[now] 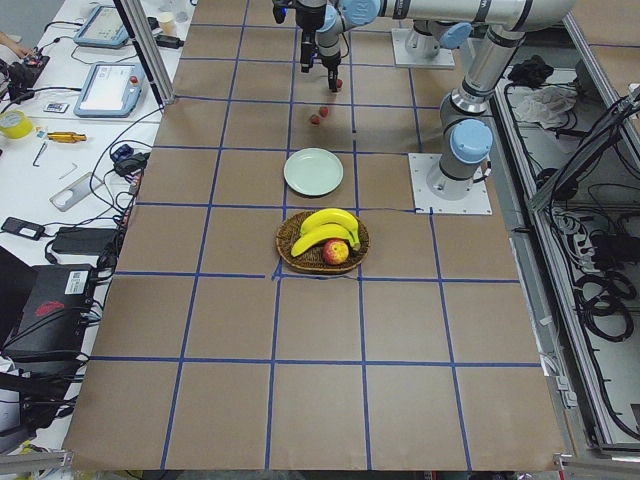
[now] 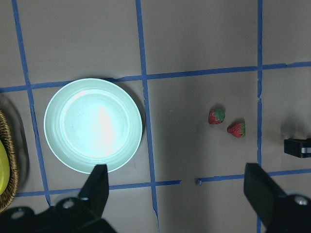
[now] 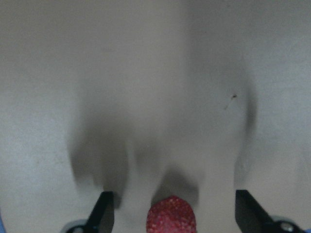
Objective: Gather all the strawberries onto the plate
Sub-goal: 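Reach the right gripper to the last strawberry and grasp it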
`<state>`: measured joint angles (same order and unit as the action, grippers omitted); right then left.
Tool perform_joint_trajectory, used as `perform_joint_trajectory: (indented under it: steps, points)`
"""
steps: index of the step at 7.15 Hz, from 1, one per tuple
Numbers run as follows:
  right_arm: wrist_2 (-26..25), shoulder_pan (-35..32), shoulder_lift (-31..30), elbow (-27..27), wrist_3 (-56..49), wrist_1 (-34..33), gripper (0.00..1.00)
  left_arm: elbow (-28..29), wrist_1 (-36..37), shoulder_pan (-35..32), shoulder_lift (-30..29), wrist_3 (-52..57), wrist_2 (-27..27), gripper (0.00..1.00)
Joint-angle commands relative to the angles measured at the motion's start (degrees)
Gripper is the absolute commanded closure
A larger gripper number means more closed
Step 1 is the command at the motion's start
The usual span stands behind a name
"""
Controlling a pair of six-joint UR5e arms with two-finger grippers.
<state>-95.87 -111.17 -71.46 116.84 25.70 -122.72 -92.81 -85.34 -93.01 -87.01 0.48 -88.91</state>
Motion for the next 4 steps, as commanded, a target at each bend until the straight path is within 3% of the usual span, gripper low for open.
perform_joint_trajectory:
  steps: [1, 4]
  points:
    - [0.06, -0.01, 0.01, 0.23, 0.05, -0.06, 1.00, 0.00, 0.00, 0.02, 0.00, -0.04, 0.05, 0.00]
    - [0.15, -0.01, -0.08, -0.81, 0.23, -0.50, 1.00, 0.00, 0.00, 0.02, 0.00, -0.04, 0.05, 0.00]
